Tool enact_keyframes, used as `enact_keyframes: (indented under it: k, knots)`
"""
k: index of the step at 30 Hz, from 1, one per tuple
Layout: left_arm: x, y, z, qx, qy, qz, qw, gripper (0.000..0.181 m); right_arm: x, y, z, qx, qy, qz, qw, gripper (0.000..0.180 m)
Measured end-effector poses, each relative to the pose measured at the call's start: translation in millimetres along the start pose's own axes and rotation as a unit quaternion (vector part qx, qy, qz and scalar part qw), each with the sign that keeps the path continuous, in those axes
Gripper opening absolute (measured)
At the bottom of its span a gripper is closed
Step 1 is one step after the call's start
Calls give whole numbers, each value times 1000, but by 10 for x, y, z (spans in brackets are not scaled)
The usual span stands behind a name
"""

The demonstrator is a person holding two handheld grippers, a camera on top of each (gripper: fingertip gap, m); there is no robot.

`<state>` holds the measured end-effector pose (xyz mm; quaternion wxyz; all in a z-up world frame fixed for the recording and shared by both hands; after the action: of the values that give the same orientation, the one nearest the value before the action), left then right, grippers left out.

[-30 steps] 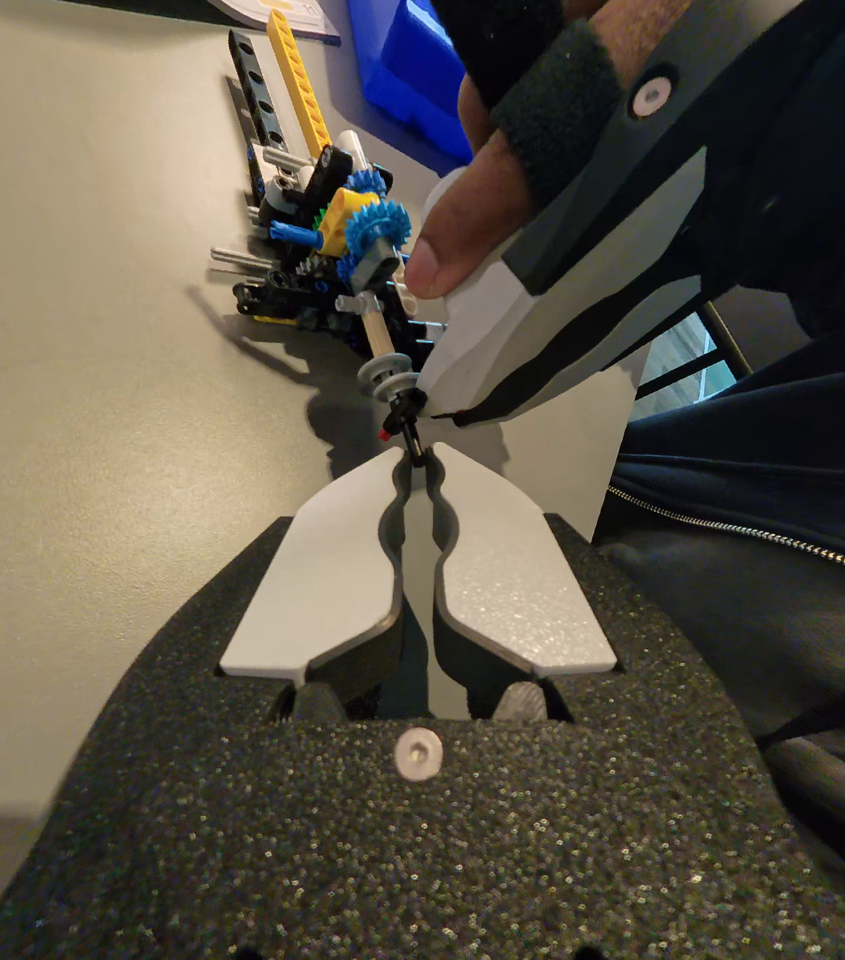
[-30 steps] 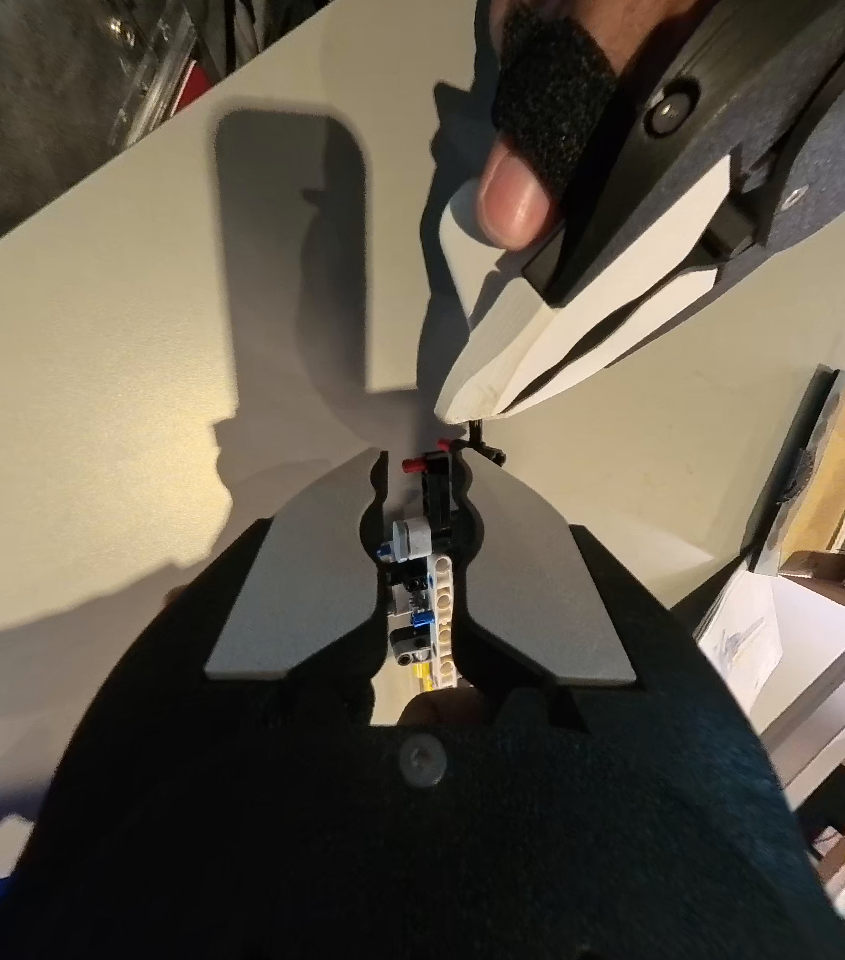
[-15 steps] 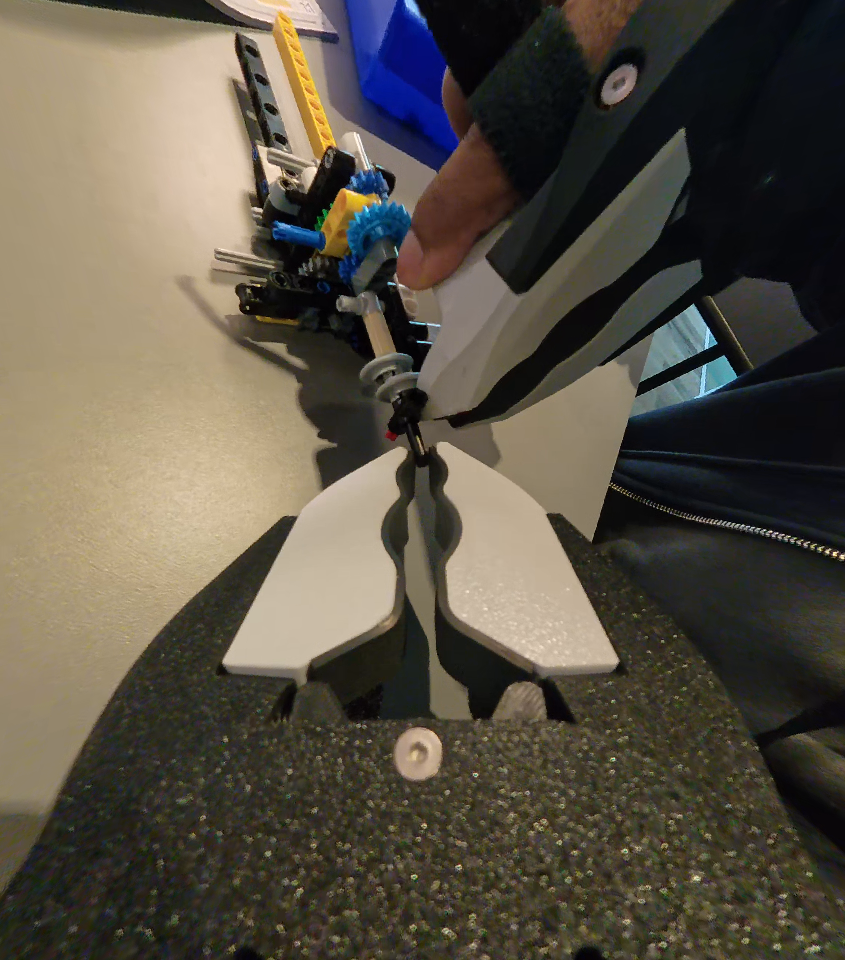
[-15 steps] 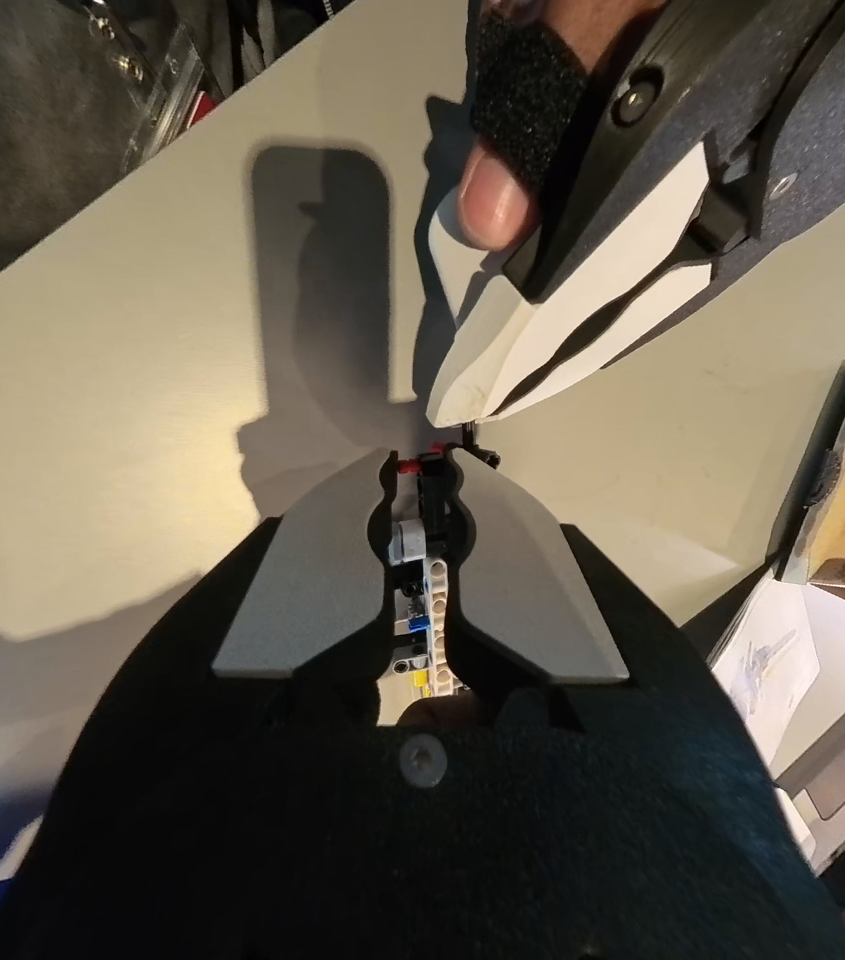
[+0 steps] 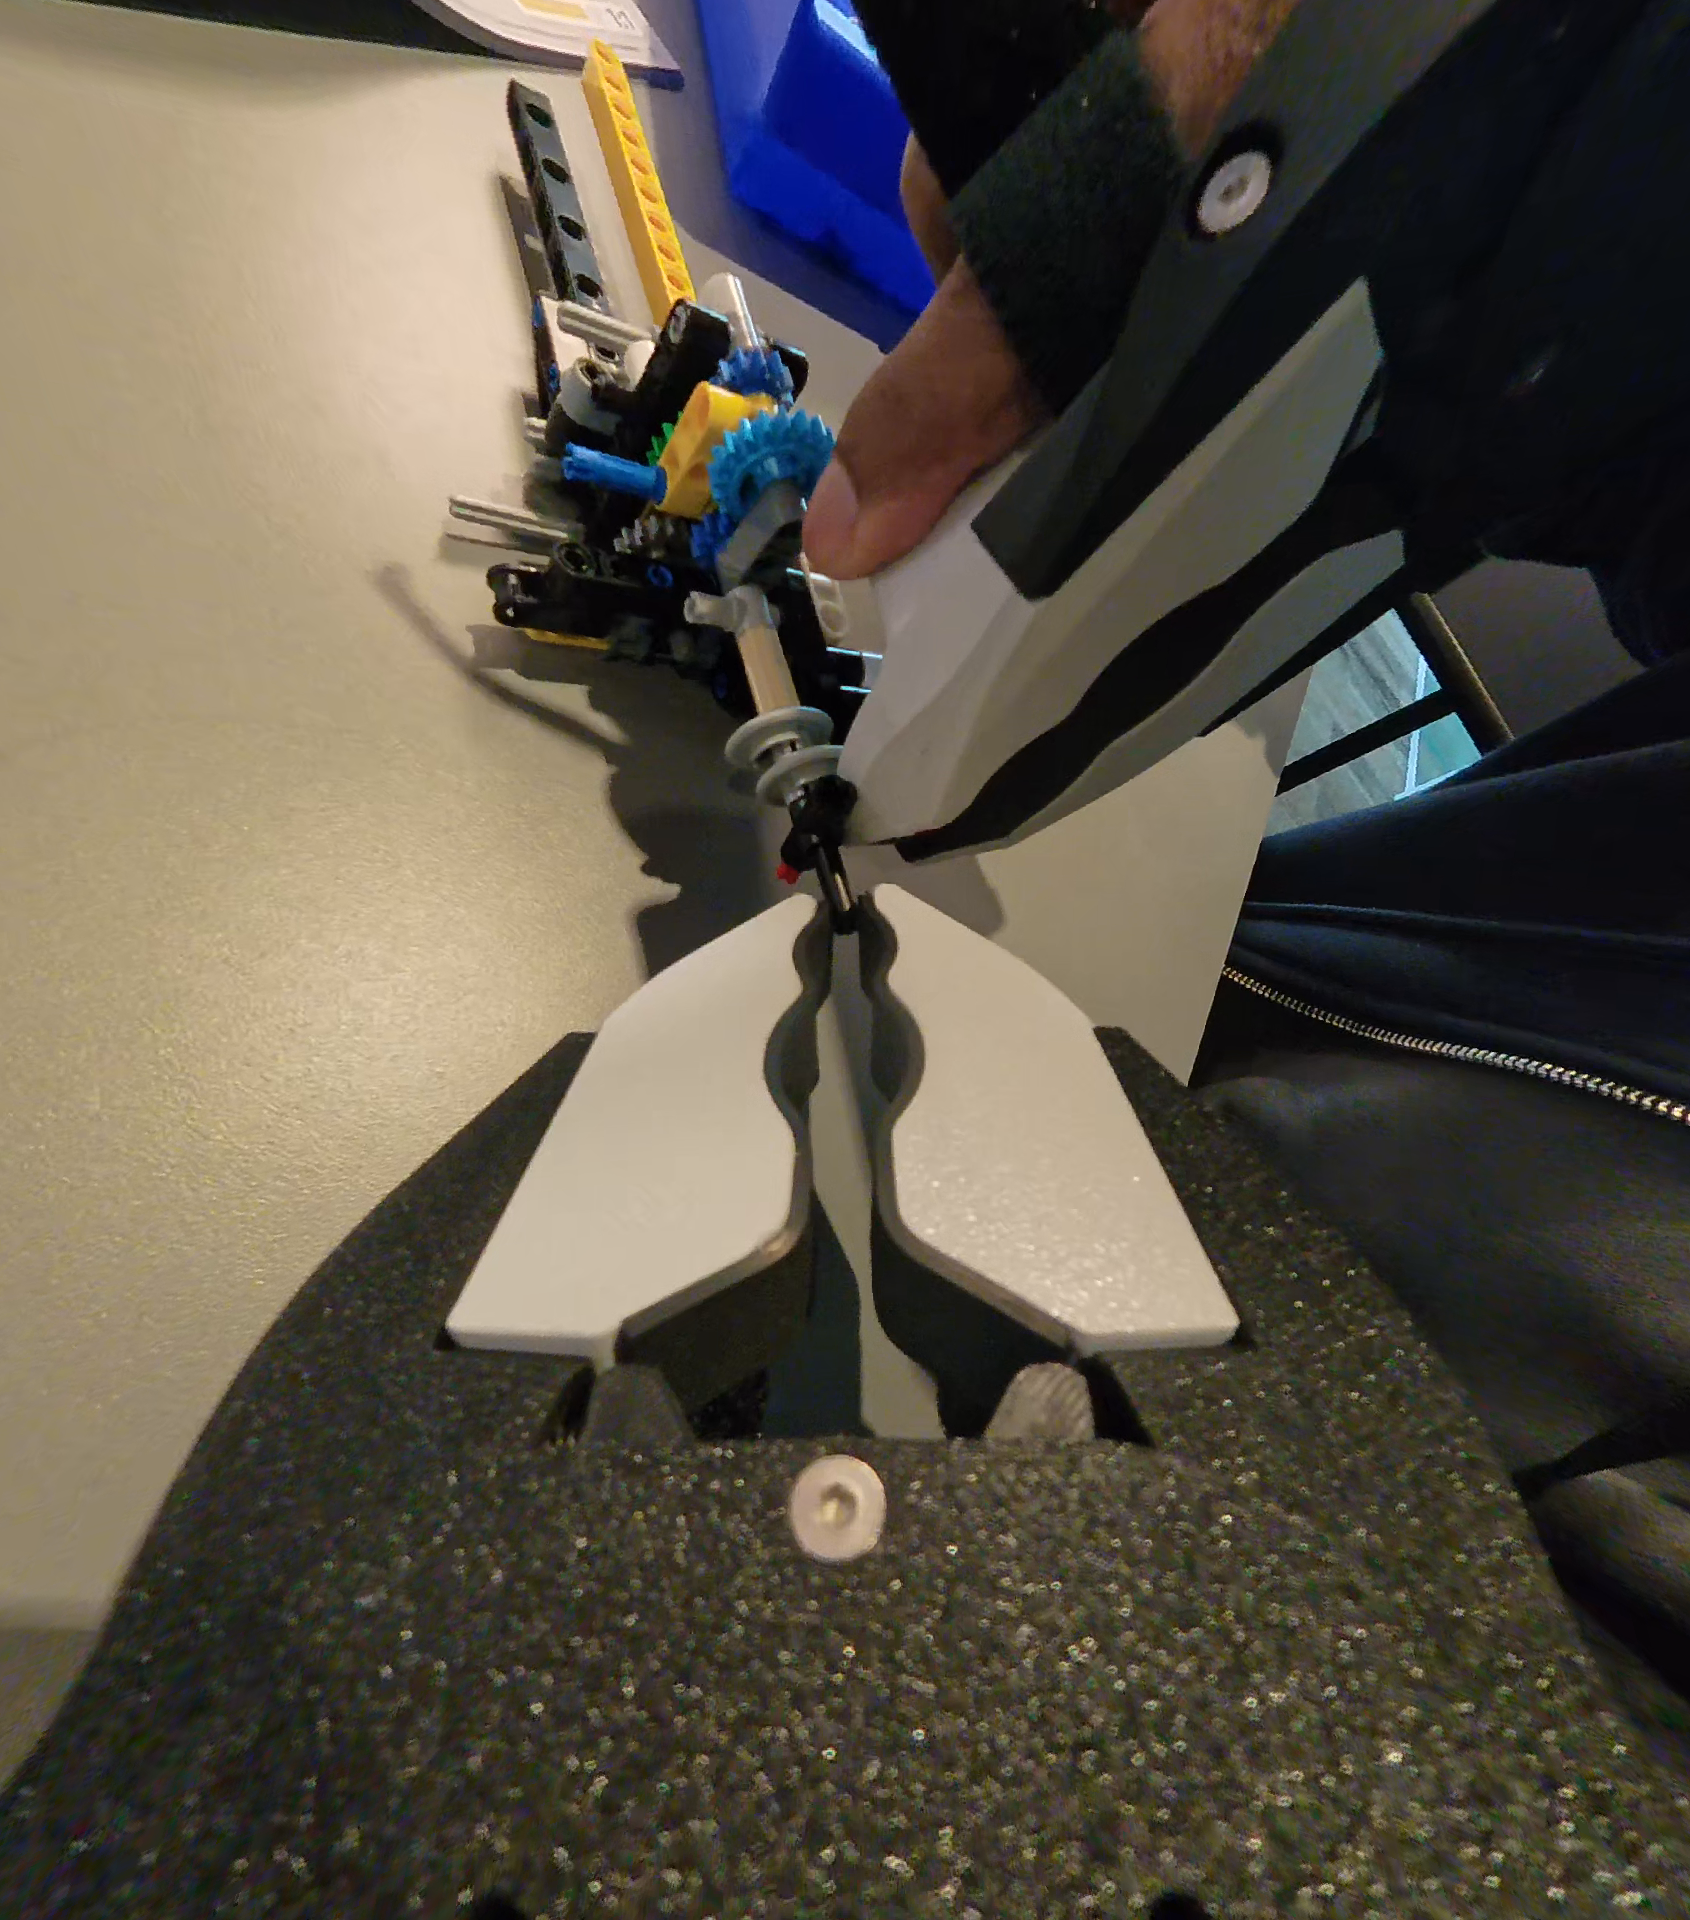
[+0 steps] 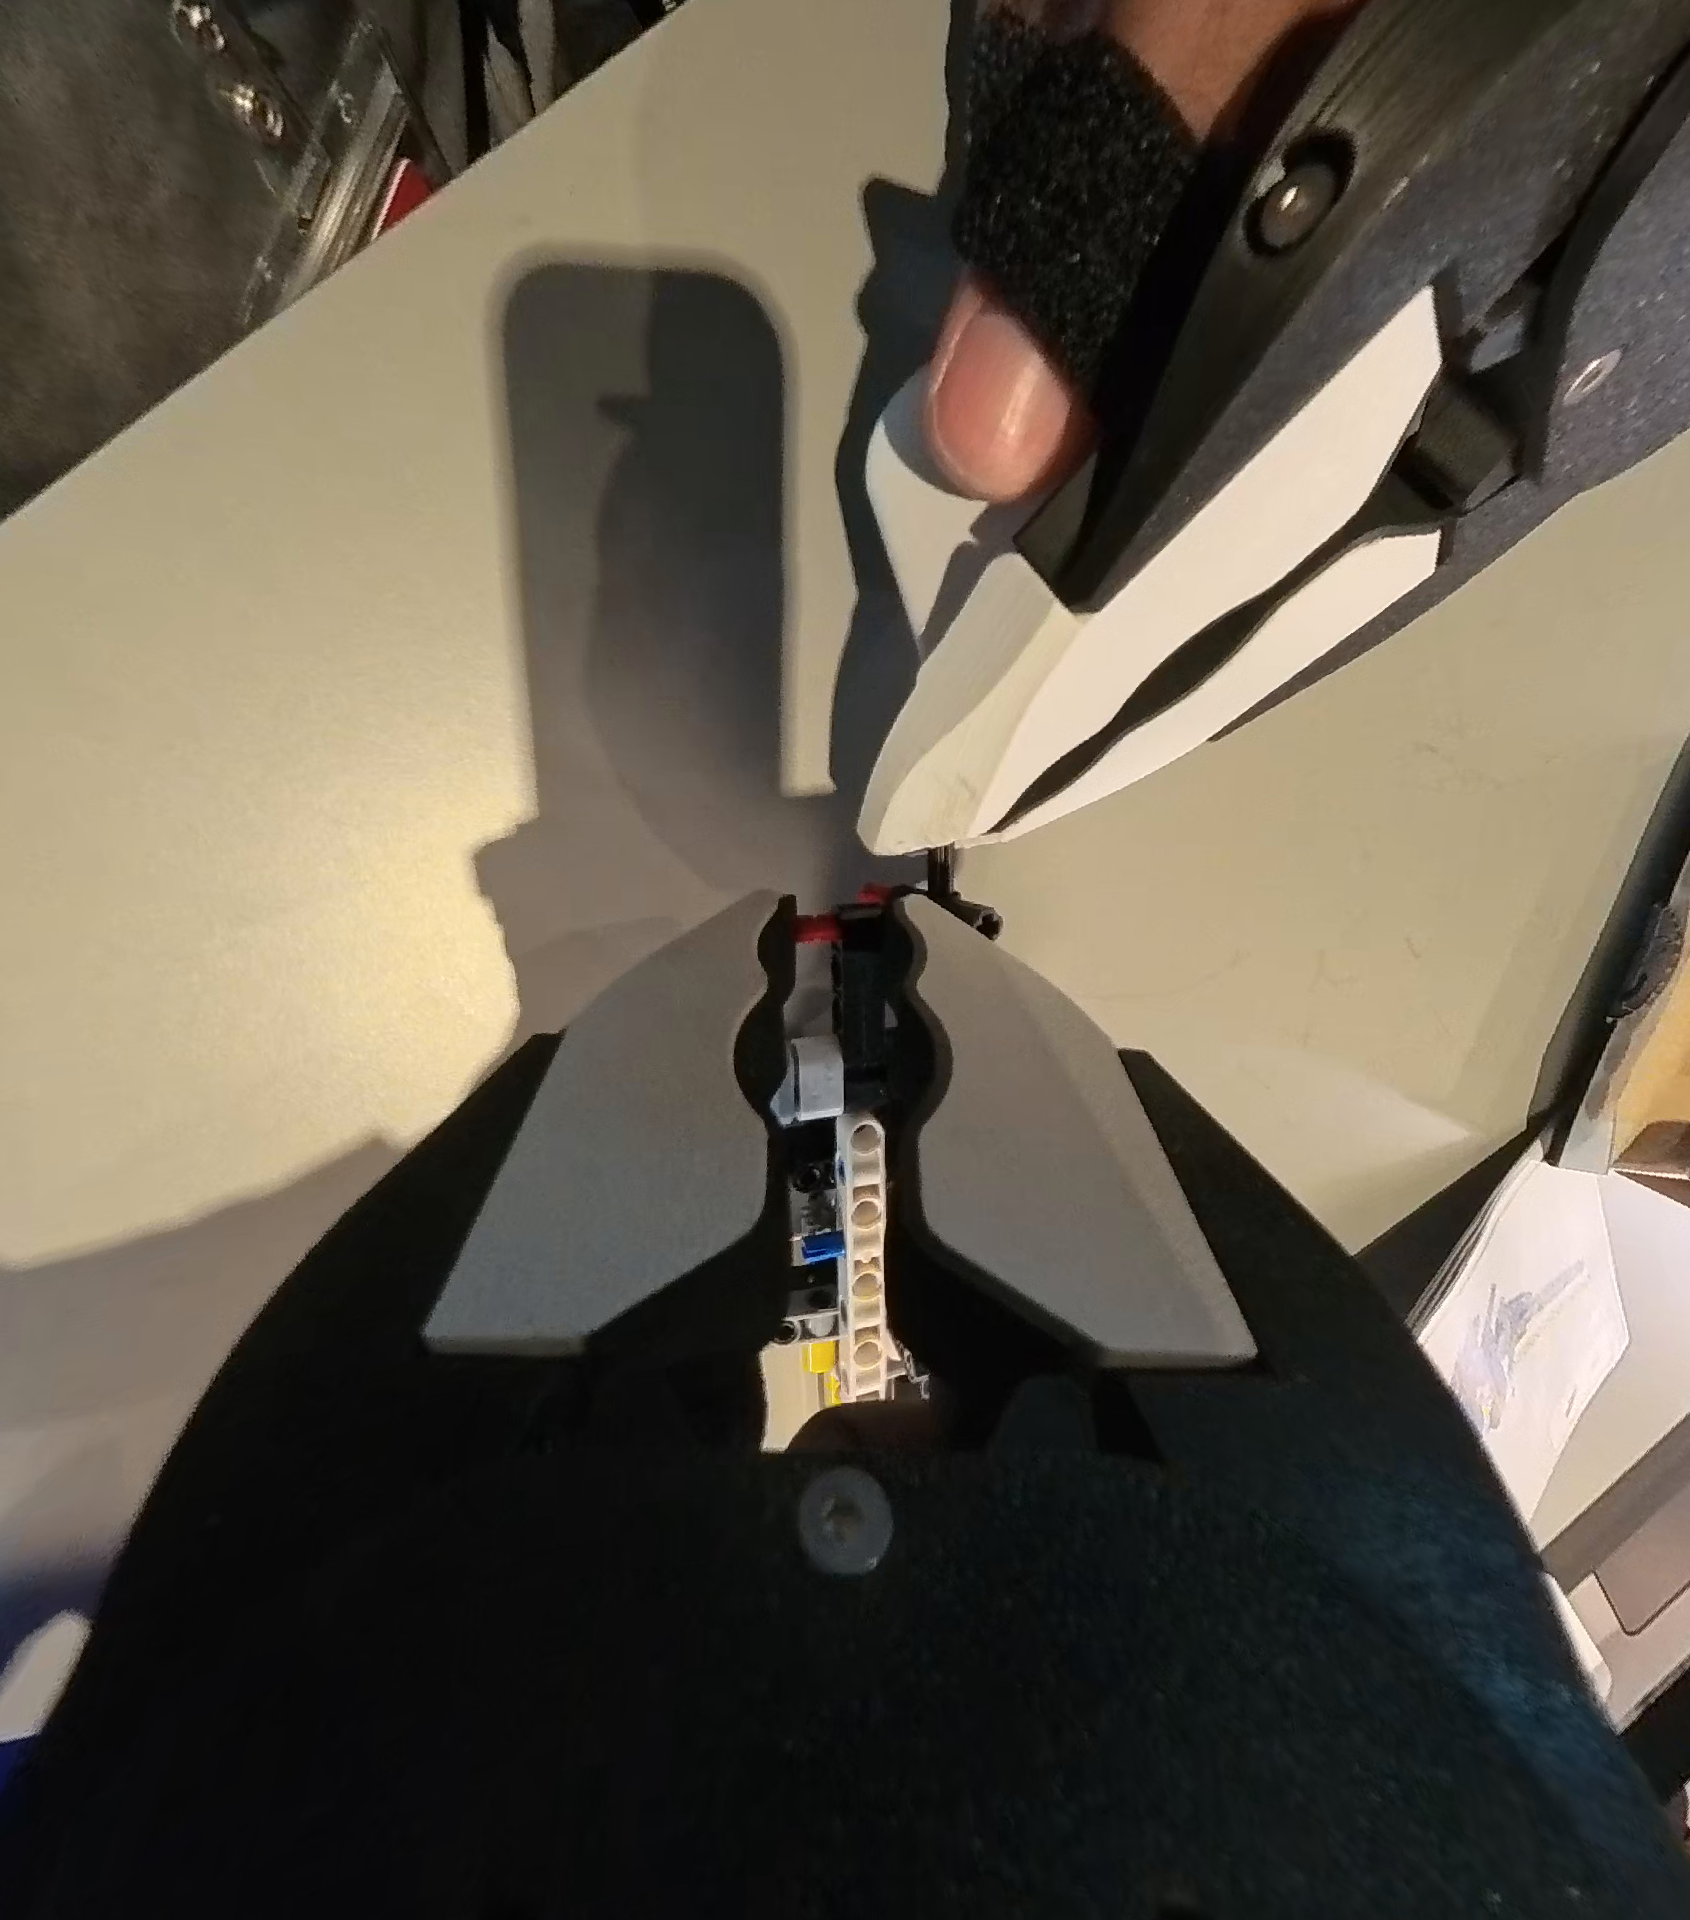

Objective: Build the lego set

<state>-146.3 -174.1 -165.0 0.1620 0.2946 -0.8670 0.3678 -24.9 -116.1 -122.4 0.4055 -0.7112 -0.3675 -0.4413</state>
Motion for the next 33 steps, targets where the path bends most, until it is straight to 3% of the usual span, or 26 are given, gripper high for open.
enact_keyframes:
  k: [33]
  knots:
    - [1, 37, -11, 11, -3, -2, 1000, 4, 15, 37, 6, -30, -4, 27, 999, 22]
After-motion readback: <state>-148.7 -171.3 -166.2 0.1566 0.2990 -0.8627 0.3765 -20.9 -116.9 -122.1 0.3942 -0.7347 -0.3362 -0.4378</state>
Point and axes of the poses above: each gripper's, where its closed fingertips meet, x back along the fingers, z out of its underside, y = z × x across the jaws, the point moved 10 cm from there along x, back along the fingers, and after that the axes turned 2 degrees about -z, right-handed, at the moved point
